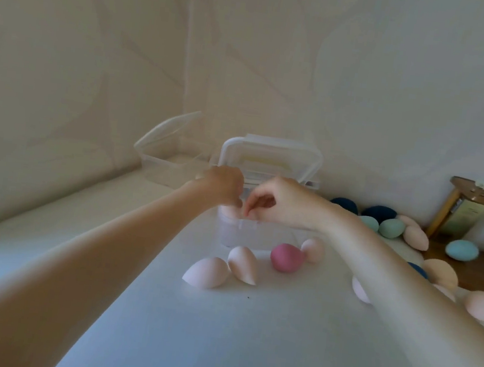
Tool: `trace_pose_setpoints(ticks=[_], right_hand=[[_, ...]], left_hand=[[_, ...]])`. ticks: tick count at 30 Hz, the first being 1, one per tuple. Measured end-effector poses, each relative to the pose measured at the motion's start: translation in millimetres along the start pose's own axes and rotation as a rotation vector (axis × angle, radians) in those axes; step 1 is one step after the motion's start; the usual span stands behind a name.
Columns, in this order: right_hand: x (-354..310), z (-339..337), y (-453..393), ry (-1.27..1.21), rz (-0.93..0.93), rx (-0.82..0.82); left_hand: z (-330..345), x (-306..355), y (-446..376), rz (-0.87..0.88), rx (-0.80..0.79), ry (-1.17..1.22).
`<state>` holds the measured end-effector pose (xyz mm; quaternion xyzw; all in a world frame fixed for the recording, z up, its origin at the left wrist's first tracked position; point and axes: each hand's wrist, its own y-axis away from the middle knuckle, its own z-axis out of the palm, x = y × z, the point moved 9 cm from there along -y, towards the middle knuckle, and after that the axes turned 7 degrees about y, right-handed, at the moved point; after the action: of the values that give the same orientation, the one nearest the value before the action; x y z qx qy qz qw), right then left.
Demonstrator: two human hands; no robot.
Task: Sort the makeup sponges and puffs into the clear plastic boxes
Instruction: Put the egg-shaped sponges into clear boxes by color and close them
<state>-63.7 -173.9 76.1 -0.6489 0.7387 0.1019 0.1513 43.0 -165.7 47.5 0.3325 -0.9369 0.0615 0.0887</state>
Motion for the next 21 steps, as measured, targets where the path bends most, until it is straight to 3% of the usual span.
trace_pose_setpoints(ticks=[3,7,9,11,14,17,21], right_hand=[[-10.8,7.7,11.1,0.220,-0.056,-0.015],[-24.7,-3.2,25.3,0.225,-0.118,0.153],[-28.5,11.2,34.4,0.238,-0.103,0.044],[-25.2,33.0,42.2,0.400,-0.067,-0.061],[-12.5,48.3,42.0,0.525,-0.062,-0.004],[-4.7,37.8,42.4,0.346,-0.057,0.053],[0.1,-26.4,33.4,-0.205,-0.025,0.293]], left_hand=[[5.5,0.6,0.4,-0.040,-0.002,-0.077],[7.9,0.6,5.7,-0.055,-0.007,-0.123],[10.8,-0.9,5.9,-0.055,-0.038,-0.109],[12.6,0.1,6.5,-0.051,-0.062,-0.097],[12.9,1.4,6.8,-0.031,-0.059,-0.093],[13.7,5.0,9.5,-0.010,-0.053,-0.104],[8.2,6.1,13.9,-0.012,0.007,-0.050]])
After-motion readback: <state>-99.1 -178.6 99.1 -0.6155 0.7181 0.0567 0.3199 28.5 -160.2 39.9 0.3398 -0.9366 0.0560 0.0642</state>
